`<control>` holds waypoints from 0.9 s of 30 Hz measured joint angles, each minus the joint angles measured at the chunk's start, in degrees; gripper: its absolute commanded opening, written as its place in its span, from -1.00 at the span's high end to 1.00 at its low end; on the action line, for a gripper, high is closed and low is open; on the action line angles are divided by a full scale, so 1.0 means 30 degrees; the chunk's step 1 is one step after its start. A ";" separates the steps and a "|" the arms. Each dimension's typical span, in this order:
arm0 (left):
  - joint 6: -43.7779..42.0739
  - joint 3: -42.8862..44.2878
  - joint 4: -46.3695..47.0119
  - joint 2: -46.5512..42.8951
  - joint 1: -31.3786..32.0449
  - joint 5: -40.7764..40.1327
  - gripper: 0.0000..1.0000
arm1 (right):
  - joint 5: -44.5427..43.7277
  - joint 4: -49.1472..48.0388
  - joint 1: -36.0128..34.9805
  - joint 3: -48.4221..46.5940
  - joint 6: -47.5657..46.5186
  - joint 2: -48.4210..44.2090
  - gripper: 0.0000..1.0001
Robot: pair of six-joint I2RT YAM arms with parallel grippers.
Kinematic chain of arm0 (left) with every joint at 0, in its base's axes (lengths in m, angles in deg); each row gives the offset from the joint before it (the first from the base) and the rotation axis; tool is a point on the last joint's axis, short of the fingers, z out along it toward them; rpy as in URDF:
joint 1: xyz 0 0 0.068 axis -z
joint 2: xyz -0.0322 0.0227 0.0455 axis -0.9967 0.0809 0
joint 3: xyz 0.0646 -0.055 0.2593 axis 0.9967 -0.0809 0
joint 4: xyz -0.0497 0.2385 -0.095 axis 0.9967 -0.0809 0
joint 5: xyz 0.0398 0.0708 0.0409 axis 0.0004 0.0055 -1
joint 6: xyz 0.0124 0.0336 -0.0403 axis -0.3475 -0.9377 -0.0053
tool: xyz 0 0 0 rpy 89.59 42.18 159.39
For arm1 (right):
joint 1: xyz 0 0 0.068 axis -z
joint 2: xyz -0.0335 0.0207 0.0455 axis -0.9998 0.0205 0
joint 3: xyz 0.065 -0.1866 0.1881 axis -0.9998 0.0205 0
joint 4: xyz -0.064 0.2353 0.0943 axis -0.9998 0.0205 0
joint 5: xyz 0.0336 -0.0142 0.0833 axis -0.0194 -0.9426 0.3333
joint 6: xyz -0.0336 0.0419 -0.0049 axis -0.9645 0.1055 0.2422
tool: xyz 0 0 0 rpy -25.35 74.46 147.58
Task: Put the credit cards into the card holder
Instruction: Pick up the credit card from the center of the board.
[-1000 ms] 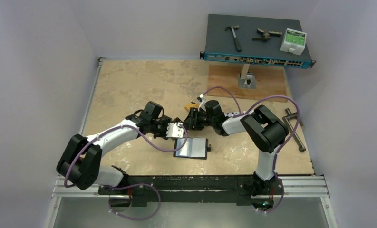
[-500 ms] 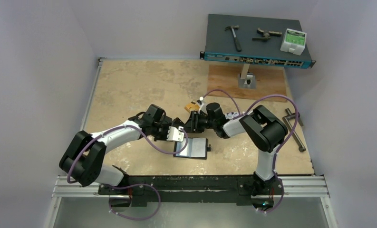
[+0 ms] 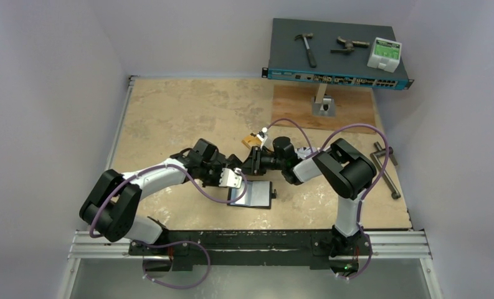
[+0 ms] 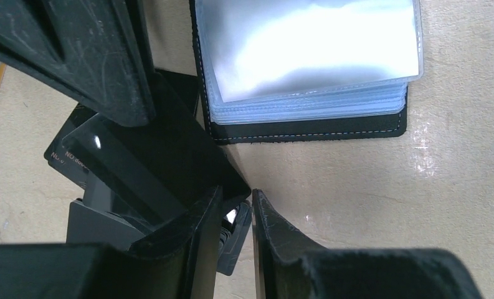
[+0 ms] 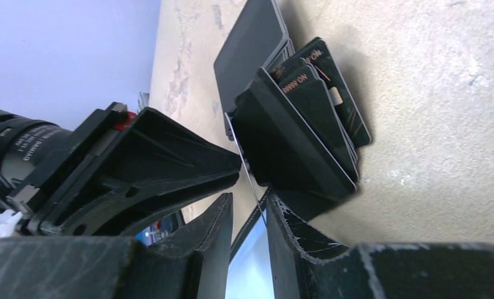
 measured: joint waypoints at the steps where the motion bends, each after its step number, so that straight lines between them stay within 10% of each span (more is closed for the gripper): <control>1: 0.0000 -0.0036 -0.0015 0.0000 0.0007 0.0007 0.52 | 0.0080 -0.0197 0.0000 0.0000 0.0073 0.0015 0.51; 23: -0.1508 -0.0291 0.3475 -0.0605 0.0131 -0.0619 0.45 | 0.0357 -0.1078 -0.0430 -0.0036 0.0248 0.0539 1.00; 27: -0.0342 0.0335 0.2426 -0.2273 0.0175 -0.0838 0.12 | 0.0226 0.0146 -0.0415 -0.0036 -0.0306 -0.0685 1.00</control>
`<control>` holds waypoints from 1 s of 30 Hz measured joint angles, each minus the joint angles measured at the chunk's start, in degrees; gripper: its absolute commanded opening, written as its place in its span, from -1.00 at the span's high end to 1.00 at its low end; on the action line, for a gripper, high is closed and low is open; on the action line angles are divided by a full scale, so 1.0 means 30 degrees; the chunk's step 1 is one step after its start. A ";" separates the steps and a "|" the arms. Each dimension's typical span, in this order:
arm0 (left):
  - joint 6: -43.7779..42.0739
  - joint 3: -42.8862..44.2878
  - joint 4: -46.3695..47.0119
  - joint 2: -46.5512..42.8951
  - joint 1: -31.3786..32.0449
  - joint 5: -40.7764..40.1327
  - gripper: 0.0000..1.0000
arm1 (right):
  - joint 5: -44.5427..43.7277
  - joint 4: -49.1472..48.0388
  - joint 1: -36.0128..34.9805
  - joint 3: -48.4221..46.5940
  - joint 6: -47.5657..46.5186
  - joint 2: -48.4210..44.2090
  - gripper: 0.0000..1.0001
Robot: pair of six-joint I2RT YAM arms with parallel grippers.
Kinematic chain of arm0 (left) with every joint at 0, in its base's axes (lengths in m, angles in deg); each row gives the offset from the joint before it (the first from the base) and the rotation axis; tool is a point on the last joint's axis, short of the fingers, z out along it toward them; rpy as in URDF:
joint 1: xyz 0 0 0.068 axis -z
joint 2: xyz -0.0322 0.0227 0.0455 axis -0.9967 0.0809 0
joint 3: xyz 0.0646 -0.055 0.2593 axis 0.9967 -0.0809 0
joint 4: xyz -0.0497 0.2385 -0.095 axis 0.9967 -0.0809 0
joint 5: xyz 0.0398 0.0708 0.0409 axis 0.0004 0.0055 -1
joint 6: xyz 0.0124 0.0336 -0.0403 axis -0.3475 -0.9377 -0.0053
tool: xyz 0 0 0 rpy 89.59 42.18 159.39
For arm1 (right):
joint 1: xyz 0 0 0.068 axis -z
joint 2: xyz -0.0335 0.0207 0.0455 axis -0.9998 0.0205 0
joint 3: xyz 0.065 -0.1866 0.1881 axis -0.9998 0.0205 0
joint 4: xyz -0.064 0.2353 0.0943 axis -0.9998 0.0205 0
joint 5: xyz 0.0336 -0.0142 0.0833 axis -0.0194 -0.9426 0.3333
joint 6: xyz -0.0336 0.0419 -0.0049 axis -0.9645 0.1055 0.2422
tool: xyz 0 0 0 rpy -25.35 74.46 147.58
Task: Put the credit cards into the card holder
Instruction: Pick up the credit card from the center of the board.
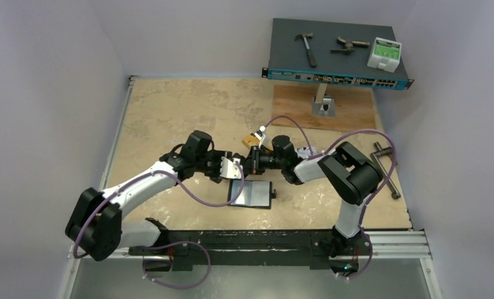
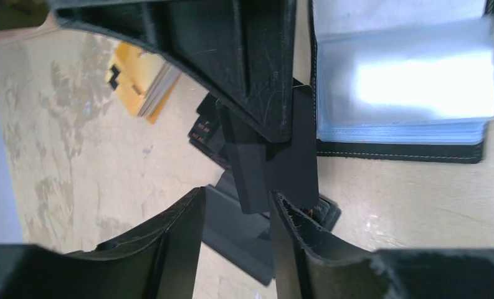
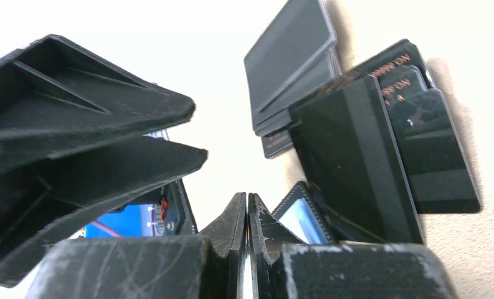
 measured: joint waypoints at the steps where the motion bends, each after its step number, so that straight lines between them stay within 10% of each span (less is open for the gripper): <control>1: 0.0787 0.0284 -0.0634 -0.0539 0.0000 -0.0044 0.09 | 0.0000 0.0313 0.0007 -0.0007 -0.0255 -0.0423 1.00; 14: 0.9901 0.7002 -0.9770 -0.5734 -0.2120 0.4320 0.10 | -0.0750 0.9923 -0.1260 -0.3140 -0.6951 -0.7329 1.00; 30: 1.3078 0.8123 -1.2451 -0.7621 -0.2455 0.7249 0.43 | -0.2390 2.0691 -0.4546 -0.9515 -1.3296 -1.0193 1.00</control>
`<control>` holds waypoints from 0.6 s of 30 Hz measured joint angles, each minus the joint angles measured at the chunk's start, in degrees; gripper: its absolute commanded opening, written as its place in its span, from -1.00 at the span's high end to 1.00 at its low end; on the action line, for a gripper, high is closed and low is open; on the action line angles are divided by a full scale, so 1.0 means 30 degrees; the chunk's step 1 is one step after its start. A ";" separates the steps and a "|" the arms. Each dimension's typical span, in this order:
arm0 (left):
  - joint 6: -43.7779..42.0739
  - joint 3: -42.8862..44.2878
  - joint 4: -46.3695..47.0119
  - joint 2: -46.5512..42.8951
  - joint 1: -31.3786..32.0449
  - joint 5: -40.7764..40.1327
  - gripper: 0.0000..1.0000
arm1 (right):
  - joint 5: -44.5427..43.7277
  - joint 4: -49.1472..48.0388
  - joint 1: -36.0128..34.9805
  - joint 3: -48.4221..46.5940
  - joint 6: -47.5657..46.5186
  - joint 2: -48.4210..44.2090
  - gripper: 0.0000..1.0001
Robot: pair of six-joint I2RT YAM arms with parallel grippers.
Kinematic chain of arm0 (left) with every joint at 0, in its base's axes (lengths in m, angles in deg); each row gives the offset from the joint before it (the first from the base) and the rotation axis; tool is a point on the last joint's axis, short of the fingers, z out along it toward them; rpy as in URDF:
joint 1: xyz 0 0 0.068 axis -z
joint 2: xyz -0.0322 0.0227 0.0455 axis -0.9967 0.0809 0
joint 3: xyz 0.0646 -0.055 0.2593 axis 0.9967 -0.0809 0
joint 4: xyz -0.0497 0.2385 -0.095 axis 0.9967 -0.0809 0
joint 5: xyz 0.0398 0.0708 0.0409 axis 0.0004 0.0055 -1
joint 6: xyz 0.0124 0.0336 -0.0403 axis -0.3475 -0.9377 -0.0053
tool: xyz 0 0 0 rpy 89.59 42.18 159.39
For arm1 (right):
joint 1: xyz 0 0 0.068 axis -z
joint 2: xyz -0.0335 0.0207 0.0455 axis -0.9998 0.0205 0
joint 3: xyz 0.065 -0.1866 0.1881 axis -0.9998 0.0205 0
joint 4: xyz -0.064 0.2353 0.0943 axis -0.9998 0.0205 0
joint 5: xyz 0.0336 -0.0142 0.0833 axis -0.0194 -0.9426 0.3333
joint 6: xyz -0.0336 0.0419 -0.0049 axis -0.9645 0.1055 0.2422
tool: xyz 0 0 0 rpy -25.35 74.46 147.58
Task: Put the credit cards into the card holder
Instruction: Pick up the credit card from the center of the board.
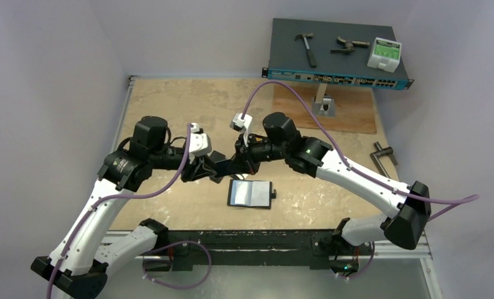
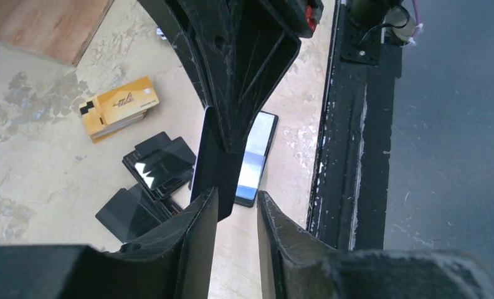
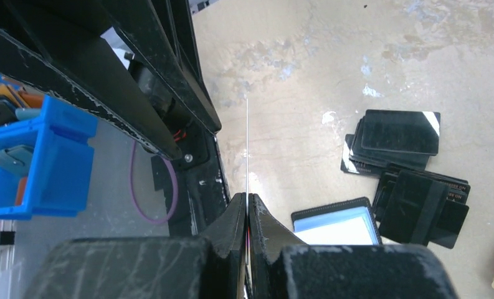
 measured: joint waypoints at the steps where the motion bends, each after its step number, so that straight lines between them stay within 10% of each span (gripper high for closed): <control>1: 0.0022 0.0124 -0.0080 -0.0015 0.0000 0.0080 0.43 | -0.0073 0.0415 -0.0138 -0.0219 -0.0189 0.0058 1.00; 18: 0.0299 0.0882 -0.1217 -0.0233 -0.0007 0.1078 0.43 | -0.1399 0.3803 -0.1887 -0.2958 -0.2506 0.0423 1.00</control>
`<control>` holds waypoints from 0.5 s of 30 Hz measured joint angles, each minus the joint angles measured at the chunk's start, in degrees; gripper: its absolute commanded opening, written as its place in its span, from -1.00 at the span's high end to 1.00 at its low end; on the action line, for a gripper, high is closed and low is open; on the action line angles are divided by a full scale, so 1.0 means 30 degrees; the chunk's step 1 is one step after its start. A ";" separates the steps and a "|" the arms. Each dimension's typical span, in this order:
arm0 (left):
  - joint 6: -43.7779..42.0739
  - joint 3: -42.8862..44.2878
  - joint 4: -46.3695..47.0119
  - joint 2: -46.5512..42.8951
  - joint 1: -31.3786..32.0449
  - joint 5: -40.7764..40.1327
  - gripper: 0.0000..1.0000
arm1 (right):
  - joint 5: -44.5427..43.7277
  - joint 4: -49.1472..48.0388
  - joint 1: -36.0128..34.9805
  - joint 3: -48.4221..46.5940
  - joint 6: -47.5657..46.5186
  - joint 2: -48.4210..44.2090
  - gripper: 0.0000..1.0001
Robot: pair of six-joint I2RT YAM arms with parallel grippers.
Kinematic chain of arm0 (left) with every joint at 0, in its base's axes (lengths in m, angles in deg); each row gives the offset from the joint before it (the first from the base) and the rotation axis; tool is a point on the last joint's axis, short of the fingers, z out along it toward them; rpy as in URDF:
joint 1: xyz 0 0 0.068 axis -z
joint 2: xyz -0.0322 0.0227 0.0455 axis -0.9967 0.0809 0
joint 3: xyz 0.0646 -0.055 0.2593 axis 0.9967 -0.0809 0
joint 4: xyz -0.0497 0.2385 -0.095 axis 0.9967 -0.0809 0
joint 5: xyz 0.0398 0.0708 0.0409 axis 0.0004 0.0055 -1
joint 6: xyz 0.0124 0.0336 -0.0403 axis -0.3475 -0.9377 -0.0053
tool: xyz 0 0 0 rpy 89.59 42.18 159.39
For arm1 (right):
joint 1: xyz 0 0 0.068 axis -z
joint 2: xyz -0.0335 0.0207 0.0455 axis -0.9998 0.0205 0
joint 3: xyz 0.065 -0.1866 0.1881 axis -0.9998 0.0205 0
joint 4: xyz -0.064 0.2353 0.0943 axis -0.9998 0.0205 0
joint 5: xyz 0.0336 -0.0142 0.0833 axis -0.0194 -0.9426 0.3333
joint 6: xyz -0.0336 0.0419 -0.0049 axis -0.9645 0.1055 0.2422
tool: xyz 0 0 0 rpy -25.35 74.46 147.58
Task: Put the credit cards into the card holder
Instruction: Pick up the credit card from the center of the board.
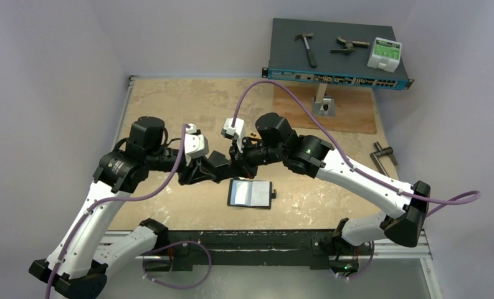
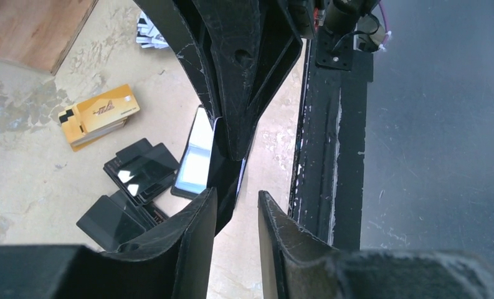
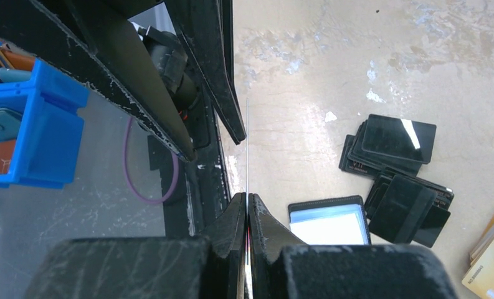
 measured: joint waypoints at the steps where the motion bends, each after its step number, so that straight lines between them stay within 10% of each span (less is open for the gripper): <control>1: 0.0007 0.0036 0.0007 0.0000 0.0000 0.0073 0.44 | -0.0015 0.0168 -0.0036 -0.0087 -0.0073 0.0000 1.00; 11: -0.0219 0.0401 -0.1151 0.0219 -0.0015 0.1494 0.19 | 0.0029 0.0903 -0.0357 -0.0969 -0.0787 -0.0058 1.00; 15: -0.0226 0.0525 -0.1472 0.0240 -0.0015 0.1807 0.42 | 0.0073 0.1100 -0.0619 -0.1173 -0.1202 -0.0117 1.00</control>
